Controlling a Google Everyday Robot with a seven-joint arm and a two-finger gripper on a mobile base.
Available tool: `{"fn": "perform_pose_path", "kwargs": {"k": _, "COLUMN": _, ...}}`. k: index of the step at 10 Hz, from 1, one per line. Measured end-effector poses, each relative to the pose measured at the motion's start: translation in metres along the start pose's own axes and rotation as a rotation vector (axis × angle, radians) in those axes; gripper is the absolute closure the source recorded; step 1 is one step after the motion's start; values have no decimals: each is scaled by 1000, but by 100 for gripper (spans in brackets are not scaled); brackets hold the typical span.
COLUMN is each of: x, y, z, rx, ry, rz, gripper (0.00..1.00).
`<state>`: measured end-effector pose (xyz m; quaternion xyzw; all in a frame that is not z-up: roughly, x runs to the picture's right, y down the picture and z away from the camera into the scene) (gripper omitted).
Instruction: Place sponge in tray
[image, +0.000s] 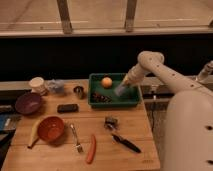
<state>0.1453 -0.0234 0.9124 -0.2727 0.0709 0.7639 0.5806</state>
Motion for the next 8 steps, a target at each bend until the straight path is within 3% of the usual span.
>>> {"fn": "perform_pose_path", "kwargs": {"k": 2, "x": 5, "y": 4, "z": 1, "rx": -5, "ry": -5, "rz": -33, "gripper": 20}}
{"fn": "perform_pose_path", "kwargs": {"k": 4, "x": 7, "y": 9, "z": -1, "rx": -14, "ry": -19, "rz": -49, "gripper": 20}}
{"fn": "perform_pose_path", "kwargs": {"k": 8, "x": 20, "y": 7, "z": -31, "rx": -30, "ry": -122, "rz": -47, "gripper": 20}}
